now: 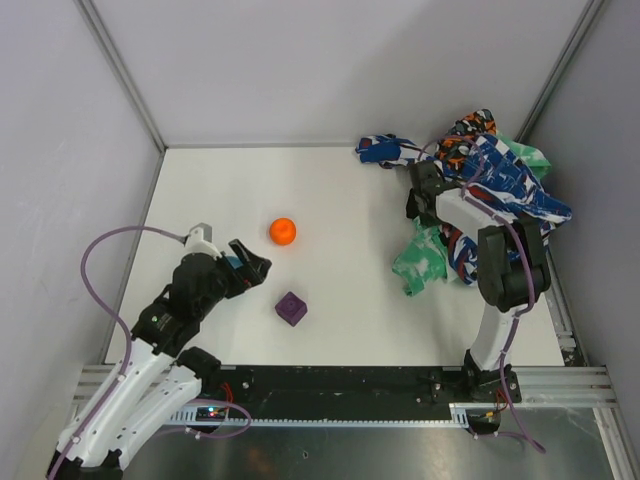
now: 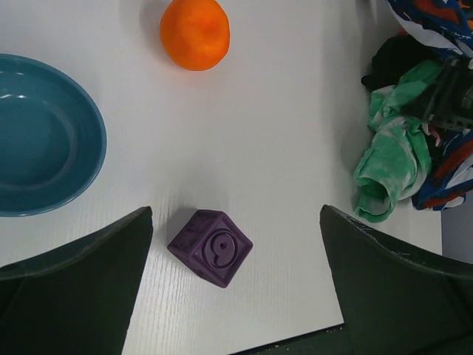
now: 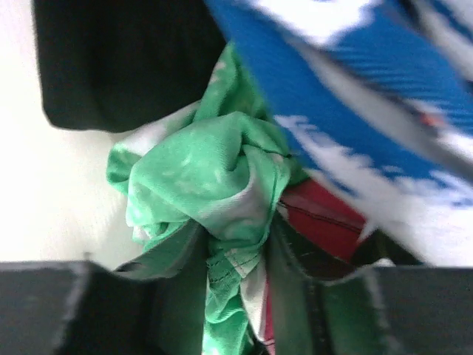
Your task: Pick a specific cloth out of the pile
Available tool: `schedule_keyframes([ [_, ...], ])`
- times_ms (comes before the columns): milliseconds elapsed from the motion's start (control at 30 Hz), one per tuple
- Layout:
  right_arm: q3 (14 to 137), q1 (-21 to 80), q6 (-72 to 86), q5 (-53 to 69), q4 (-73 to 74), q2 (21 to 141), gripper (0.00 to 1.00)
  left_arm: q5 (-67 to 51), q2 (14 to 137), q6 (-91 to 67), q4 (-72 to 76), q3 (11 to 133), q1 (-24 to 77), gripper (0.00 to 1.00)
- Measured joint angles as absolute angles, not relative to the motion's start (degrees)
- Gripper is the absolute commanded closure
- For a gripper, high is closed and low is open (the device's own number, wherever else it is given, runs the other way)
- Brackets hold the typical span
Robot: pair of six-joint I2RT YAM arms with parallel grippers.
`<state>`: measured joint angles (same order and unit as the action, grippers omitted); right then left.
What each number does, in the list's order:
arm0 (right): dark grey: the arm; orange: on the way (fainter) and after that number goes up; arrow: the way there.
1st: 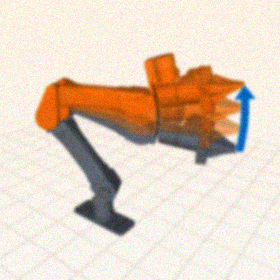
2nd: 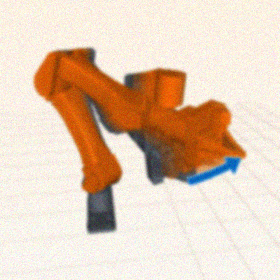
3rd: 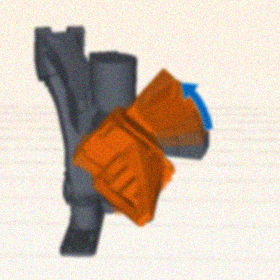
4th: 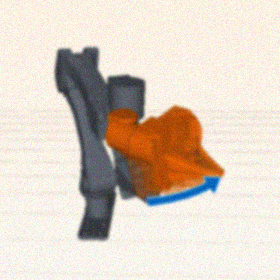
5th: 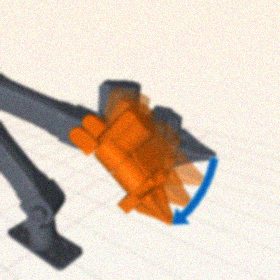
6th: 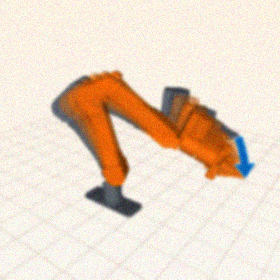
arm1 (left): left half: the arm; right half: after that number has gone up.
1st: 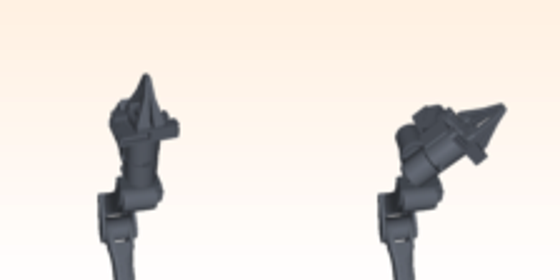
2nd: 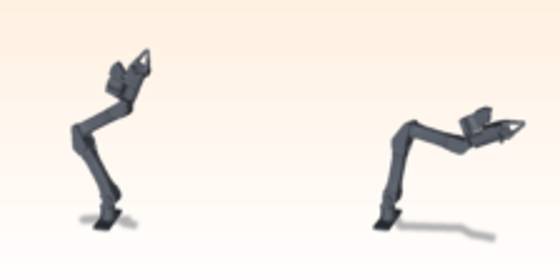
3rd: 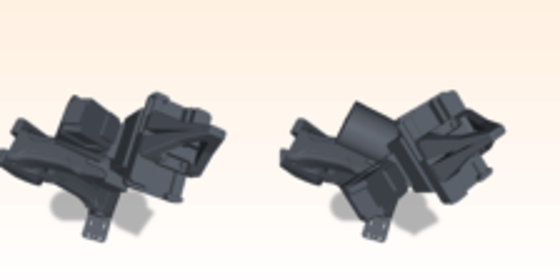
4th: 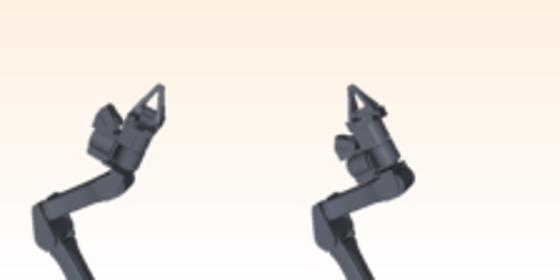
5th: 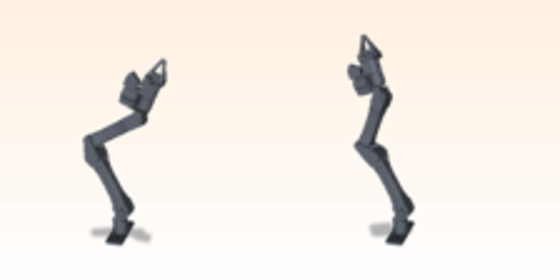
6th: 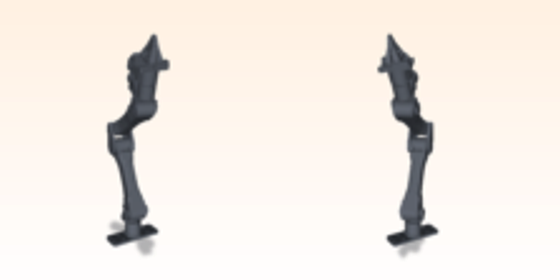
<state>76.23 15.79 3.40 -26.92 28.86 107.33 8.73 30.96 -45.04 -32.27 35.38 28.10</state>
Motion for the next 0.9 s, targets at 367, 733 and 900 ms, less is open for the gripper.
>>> schedule_keyframes([
  [367,75.24,11.64,3.01,-18.61,33.76,91.66,1.00,5.58,49.98,-44.31,-26.74,43.59,28.10,0.00],
  [733,76.90,-19.53,10.68,-2.50,29.21,82.85,1.00,-1.32,77.71,-37.89,-18.90,63.83,33.82,0.00],
  [900,77.54,-28.75,15.07,4.27,27.53,98.65,1.00,-4.12,89.89,-34.35,-17.91,75.26,36.42,0.00],
])
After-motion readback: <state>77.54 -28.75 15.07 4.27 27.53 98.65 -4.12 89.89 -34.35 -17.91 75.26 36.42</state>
